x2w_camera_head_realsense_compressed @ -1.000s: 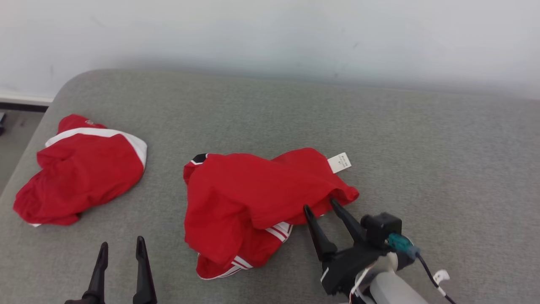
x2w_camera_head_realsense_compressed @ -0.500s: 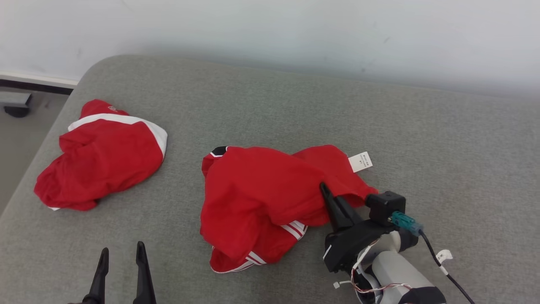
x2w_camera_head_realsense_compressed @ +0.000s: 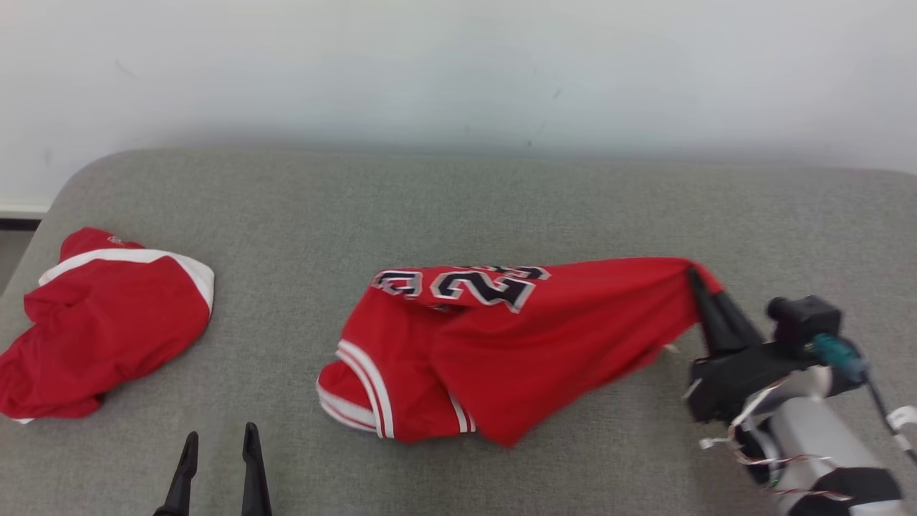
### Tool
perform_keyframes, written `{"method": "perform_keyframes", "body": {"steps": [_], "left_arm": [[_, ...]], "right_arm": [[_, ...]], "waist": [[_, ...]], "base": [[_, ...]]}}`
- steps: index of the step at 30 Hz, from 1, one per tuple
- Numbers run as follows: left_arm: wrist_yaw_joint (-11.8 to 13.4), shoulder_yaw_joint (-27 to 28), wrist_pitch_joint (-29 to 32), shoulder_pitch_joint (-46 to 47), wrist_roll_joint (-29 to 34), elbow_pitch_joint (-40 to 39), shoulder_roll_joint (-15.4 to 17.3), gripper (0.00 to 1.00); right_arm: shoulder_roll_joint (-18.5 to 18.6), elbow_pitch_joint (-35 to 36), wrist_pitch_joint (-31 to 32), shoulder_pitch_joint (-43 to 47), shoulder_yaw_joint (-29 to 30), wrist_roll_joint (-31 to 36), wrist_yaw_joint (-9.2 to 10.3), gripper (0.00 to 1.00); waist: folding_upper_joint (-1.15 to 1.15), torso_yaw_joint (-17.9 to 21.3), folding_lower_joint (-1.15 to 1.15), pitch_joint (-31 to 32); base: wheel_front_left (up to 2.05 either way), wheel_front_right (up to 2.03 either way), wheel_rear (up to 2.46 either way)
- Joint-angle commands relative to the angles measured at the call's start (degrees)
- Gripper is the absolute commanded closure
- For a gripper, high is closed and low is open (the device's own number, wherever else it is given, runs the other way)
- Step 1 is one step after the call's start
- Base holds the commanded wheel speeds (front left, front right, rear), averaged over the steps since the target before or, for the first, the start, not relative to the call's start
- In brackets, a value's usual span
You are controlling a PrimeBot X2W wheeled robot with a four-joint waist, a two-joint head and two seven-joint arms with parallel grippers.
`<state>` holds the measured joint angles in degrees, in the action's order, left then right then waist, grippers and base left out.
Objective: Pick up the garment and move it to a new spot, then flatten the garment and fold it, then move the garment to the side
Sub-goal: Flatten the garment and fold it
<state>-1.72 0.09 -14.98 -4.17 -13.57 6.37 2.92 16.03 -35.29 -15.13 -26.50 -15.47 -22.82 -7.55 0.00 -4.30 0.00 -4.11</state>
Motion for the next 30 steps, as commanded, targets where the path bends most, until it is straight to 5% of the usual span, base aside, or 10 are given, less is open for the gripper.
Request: {"method": "perform_keyframes", "body": {"steps": [1, 6, 13, 14, 15, 16, 17, 18, 30], "left_arm": [[-0.14, -0.11, -0.22, 0.15, 0.27, 0.31, -0.05, 0.0], [-0.7, -0.6, -0.22, -0.55, 0.15, 1.31, -0.04, 0.0], [-0.4, -0.55, -0.22, -1.68, -0.49, 1.97, -0.05, 0.0], [-0.43, -0.49, -0.22, -1.79, -0.63, 2.02, -0.05, 0.0], [-0.35, -0.44, -0.22, -1.87, -0.71, 2.06, -0.05, 0.0], [-0.37, -0.4, -0.22, -1.91, -0.78, 2.11, -0.05, 0.0], [-0.37, -0.4, -0.22, -1.91, -0.78, 2.11, -0.05, 0.0], [-0.32, -0.38, -0.22, -2.06, -0.82, 2.11, -0.05, 0.0], [-0.22, -0.14, -0.18, -1.73, -1.3, 2.24, -0.05, 0.0]], "right_arm": [[1.56, 0.12, -0.12, -0.55, 0.22, -0.55, 0.13, 1.0], [9.73, -2.63, -0.04, -3.81, 1.1, -2.31, 0.13, 1.0], [11.48, -7.33, 0.88, -5.81, 0.55, -2.69, 0.13, 1.0], [11.23, -7.94, 1.2, -5.85, 0.3, -2.98, 0.13, 0.92], [10.94, -8.52, 1.23, -5.79, 0.05, -3.14, 0.13, 0.73], [10.59, -9.09, 1.17, -5.69, -0.08, -3.48, 0.13, 0.25], [10.59, -9.09, 1.17, -5.69, -0.08, -3.48, 0.13, 0.25], [10.06, -9.54, 1.22, -5.4, -0.45, -3.79, 0.13, 0.0], [6.25, -9.67, 0.02, -0.63, -3.81, -5.19, 0.13, 0.0]], "waist": [[0.0, 1.08, 0.0, 1.17], [0.0, -0.27, 0.0, 1.35], [0.0, -1.59, 0.0, 1.69], [0.0, -1.58, 0.0, 1.76], [0.0, -1.5, 0.0, 1.91], [0.0, -1.38, 0.0, 2.08], [0.0, -1.38, 0.0, 2.08], [0.0, -1.18, 0.0, 2.31], [0.0, 4.03, 0.0, 2.54]], "base": [[0.0, 0.0, 0.0], [0.0, 0.0, 0.0], [0.0, 0.0, 0.0], [0.0, 0.0, 0.0], [0.0, 0.0, 0.0], [0.0, 0.0, 0.0], [0.0, 0.0, 0.0], [0.0, 0.0, 0.0], [0.0, 0.0, 0.0]]}}
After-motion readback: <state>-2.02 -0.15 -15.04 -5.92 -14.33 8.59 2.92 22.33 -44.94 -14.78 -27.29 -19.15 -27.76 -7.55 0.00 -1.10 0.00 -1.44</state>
